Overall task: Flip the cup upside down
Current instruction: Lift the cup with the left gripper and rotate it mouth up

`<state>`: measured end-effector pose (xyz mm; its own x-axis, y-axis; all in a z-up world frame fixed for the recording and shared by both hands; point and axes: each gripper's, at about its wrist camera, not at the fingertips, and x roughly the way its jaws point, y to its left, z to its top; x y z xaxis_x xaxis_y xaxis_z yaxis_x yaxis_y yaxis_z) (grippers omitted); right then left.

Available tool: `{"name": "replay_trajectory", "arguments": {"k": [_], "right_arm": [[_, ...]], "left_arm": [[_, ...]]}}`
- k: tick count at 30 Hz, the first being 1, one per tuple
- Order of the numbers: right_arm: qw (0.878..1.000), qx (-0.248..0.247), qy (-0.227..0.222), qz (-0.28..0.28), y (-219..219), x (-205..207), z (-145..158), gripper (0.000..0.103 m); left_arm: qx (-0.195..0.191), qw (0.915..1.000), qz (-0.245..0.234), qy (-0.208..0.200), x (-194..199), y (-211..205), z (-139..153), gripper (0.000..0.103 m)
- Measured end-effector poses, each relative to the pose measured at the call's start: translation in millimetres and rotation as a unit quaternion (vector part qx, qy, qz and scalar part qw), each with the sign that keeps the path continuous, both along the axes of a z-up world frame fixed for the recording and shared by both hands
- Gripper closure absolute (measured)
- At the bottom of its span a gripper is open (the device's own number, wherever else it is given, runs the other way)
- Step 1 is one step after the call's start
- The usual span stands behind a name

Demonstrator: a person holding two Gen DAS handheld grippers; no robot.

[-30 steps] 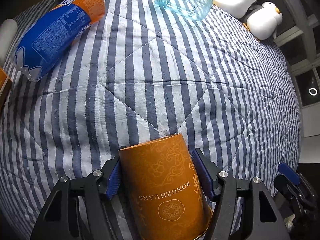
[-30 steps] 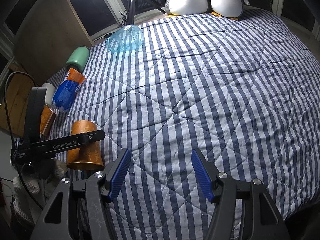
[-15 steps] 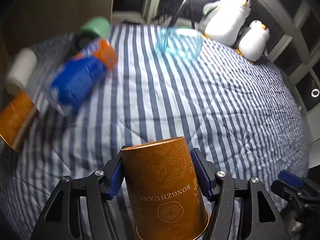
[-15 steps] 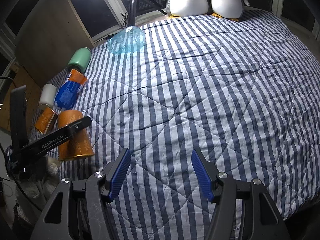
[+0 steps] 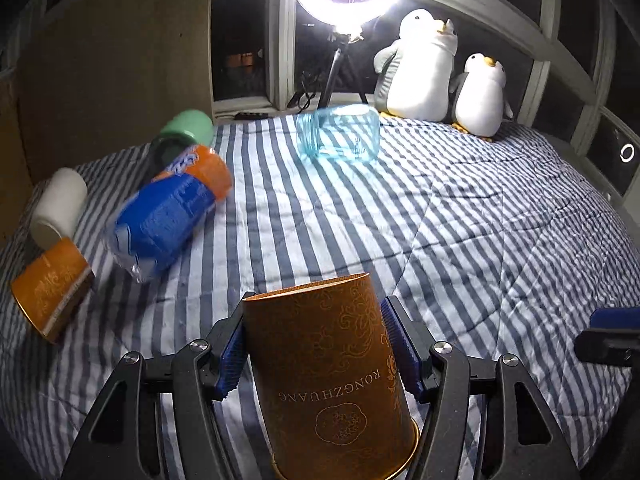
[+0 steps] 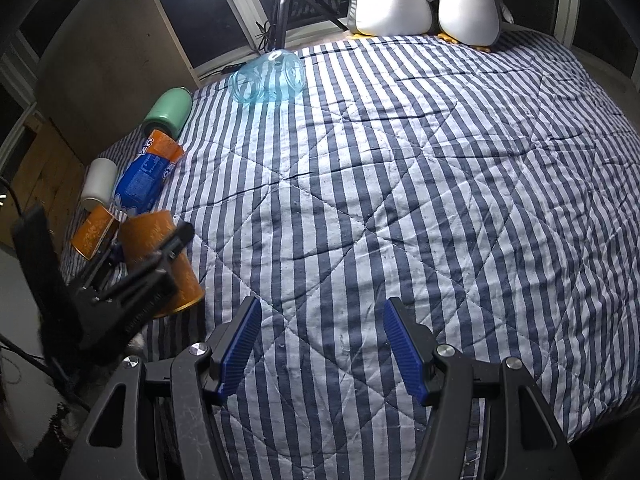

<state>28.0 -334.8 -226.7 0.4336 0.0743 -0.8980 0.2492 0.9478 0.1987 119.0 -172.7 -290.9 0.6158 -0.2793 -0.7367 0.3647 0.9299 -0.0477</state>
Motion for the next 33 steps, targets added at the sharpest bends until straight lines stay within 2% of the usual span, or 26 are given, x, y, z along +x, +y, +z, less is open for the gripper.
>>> {"name": "replay_trajectory", "arguments": {"k": [14, 33], "right_arm": [[1.000, -0.018, -0.007, 0.007, 7.0, -8.3, 6.4, 0.044], [0.999, -0.030, -0.011, 0.012, 14.5, -25.0, 13.0, 0.044]], "left_arm": [[0.003, 0.9999, 0.006, -0.009, -11.7, 5.4, -4.5, 0.037], [0.005, 0.9999, 0.011, 0.006, -26.0, 10.8, -13.3, 0.036]]}}
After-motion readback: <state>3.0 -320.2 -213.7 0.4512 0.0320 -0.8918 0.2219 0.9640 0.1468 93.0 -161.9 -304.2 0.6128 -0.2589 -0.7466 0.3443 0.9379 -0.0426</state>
